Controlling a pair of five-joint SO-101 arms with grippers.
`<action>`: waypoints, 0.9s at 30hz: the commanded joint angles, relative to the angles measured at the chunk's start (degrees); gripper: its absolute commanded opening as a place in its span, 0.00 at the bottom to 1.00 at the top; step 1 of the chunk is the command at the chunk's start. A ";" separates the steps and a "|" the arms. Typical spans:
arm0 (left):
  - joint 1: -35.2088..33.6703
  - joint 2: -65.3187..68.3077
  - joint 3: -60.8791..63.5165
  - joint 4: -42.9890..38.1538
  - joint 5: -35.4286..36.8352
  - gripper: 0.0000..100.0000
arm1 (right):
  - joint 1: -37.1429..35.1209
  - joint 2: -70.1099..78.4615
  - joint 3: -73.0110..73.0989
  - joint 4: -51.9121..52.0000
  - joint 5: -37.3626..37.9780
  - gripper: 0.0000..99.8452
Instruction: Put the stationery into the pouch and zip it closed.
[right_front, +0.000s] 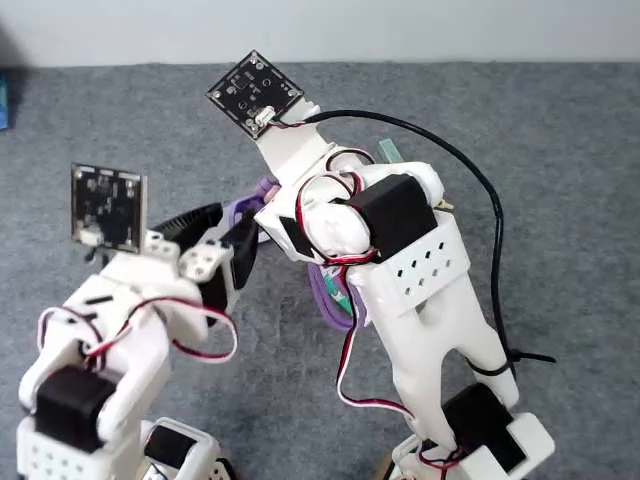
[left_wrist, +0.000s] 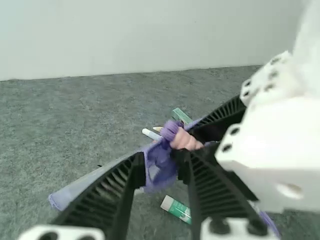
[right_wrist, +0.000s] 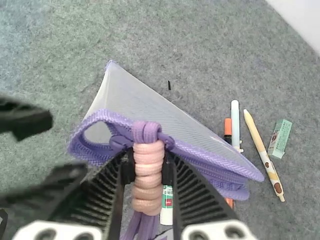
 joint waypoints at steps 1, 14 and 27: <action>-1.41 2.20 -0.22 -2.99 0.53 0.14 | -0.84 1.19 1.14 0.13 -0.26 0.01; -1.76 1.93 6.73 0.44 0.35 0.14 | -0.84 1.10 1.05 -0.04 -0.26 0.01; -9.14 1.93 7.16 -0.62 -1.23 0.01 | -0.48 -1.36 1.14 0.66 0.18 0.01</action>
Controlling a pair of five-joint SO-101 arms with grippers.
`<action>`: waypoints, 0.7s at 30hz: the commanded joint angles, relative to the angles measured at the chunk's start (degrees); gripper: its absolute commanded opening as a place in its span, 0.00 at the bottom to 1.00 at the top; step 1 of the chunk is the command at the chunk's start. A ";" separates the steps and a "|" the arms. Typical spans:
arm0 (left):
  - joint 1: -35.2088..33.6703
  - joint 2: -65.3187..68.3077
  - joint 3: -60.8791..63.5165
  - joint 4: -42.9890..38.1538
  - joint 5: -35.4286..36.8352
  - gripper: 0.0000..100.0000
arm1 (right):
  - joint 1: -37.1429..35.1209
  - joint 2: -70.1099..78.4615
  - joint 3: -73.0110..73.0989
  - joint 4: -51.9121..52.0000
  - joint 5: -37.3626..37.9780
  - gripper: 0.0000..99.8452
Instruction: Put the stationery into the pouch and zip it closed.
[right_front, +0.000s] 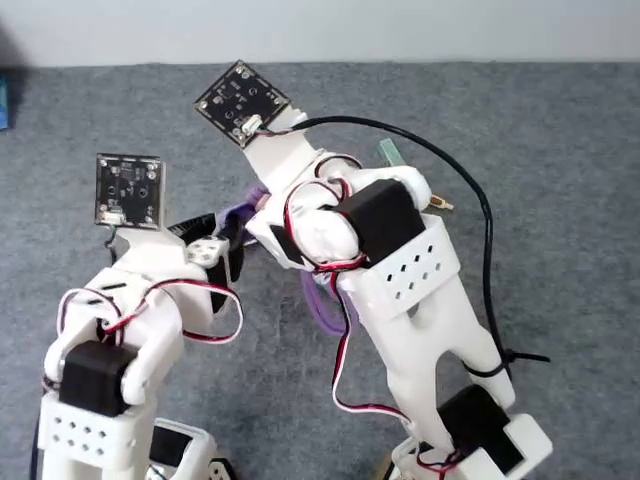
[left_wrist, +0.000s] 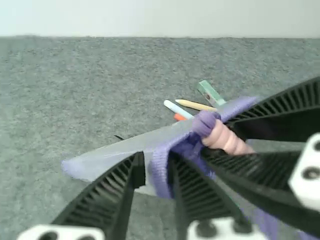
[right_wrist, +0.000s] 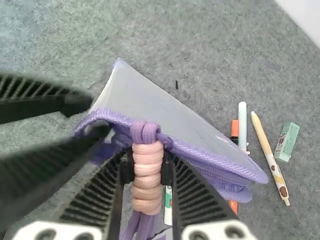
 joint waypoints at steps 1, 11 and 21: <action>-3.08 0.44 0.13 -0.35 -2.37 0.01 | 0.22 -0.84 0.26 0.92 0.09 0.01; -3.25 0.44 0.13 -0.18 -3.43 0.01 | 7.52 -1.01 0.26 3.03 2.90 0.01; -3.34 0.62 0.13 -0.53 -3.34 0.01 | 17.80 -6.29 0.26 5.41 11.16 0.01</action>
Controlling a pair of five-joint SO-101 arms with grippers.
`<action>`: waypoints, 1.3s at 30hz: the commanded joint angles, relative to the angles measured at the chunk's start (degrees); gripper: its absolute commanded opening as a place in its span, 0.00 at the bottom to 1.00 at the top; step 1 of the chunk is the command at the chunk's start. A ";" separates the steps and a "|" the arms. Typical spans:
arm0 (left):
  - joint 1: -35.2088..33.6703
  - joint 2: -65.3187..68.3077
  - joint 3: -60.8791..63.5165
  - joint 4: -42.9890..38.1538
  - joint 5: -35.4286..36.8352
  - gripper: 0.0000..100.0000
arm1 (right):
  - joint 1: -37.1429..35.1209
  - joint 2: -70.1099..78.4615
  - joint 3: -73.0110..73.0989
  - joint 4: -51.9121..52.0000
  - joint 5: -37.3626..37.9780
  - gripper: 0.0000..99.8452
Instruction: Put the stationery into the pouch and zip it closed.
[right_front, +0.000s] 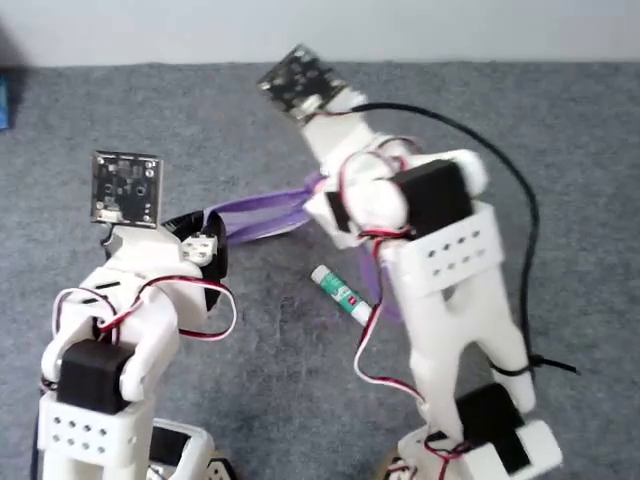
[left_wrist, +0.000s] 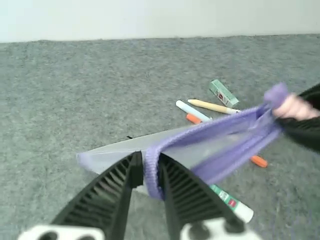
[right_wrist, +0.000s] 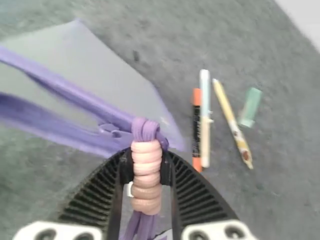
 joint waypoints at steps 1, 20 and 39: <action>-1.49 0.35 0.04 -0.70 -0.35 0.01 | 4.88 -4.18 -0.26 1.98 2.81 0.01; -1.32 0.53 0.13 -0.70 -2.64 0.01 | 5.85 -15.34 0.09 2.77 -0.62 0.27; -8.18 0.18 0.13 -0.35 -2.90 0.01 | 9.89 6.55 23.30 2.15 2.46 0.20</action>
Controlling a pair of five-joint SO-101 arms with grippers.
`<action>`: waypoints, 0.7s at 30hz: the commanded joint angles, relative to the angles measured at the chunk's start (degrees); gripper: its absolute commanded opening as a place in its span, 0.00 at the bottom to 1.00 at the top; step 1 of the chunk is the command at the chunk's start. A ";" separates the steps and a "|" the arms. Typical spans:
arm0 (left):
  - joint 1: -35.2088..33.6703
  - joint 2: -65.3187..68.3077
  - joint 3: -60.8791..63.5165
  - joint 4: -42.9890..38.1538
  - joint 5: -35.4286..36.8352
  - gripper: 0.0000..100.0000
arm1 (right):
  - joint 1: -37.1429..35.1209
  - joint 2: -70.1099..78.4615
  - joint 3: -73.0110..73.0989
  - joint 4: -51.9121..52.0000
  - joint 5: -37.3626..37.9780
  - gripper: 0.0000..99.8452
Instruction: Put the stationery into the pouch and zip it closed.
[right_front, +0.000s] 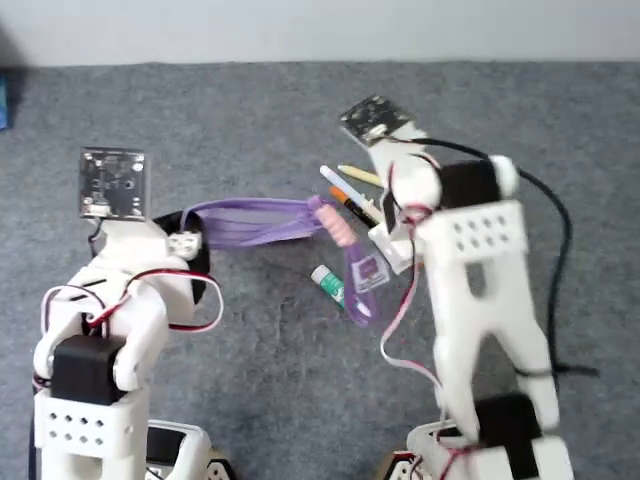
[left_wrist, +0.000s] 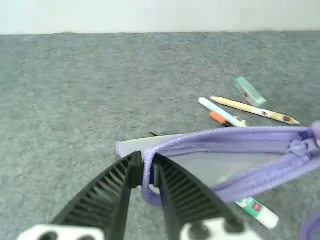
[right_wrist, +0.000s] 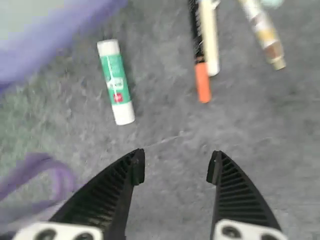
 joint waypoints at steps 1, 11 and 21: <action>-2.64 -0.18 -0.31 -0.35 -0.70 0.01 | -1.71 7.25 -0.18 1.10 0.26 0.20; -2.81 -0.18 -0.31 -0.26 -0.70 0.01 | -11.03 19.91 -0.18 -7.16 0.09 0.20; -2.55 -0.18 -0.40 -0.44 -0.53 0.01 | -13.76 28.26 -0.18 -14.90 -3.08 0.20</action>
